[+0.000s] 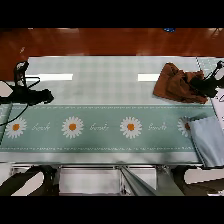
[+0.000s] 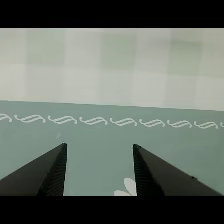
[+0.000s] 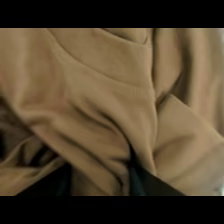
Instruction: Fold the shirts.
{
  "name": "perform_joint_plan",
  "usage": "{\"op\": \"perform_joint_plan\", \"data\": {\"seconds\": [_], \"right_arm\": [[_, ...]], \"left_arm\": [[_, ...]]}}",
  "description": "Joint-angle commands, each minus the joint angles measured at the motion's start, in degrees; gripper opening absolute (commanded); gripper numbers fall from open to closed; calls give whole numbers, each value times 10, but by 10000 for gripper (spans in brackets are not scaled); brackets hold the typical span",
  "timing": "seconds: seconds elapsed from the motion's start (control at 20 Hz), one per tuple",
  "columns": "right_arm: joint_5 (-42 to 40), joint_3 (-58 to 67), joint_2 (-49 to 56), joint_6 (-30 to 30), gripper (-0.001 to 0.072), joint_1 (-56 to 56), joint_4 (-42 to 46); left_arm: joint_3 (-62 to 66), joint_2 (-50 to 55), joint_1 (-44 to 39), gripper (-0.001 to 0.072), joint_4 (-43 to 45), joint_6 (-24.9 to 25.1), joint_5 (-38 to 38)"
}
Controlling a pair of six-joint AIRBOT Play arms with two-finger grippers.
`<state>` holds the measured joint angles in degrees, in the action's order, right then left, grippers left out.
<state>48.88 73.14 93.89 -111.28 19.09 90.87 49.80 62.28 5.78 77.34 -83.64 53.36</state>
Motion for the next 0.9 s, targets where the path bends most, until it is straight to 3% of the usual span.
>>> {"op": "perform_joint_plan", "data": {"seconds": [0.0,0.1,0.2,0.4,0.5,0.7,0.85], "right_arm": [[-10,-2,30,11,382,7,-28],[0,-1,30,11,276,4,-40],[22,-1,30,34,57,-7,-42],[80,46,-4,98,40,-30,-56],[67,92,-67,135,40,-54,-44],[34,205,-198,144,40,-122,-15],[51,292,-264,163,40,-181,-20]], "left_arm": [[-7,-2,2,507,-2,7,-5],[-7,-1,2,507,-2,7,-10],[-7,3,1,507,-3,7,-19],[-5,-10,5,505,25,28,-21],[-5,-42,20,505,30,28,-20],[-5,-125,31,505,27,-16,-17],[-11,-175,27,505,-32,-30,-13]]}}
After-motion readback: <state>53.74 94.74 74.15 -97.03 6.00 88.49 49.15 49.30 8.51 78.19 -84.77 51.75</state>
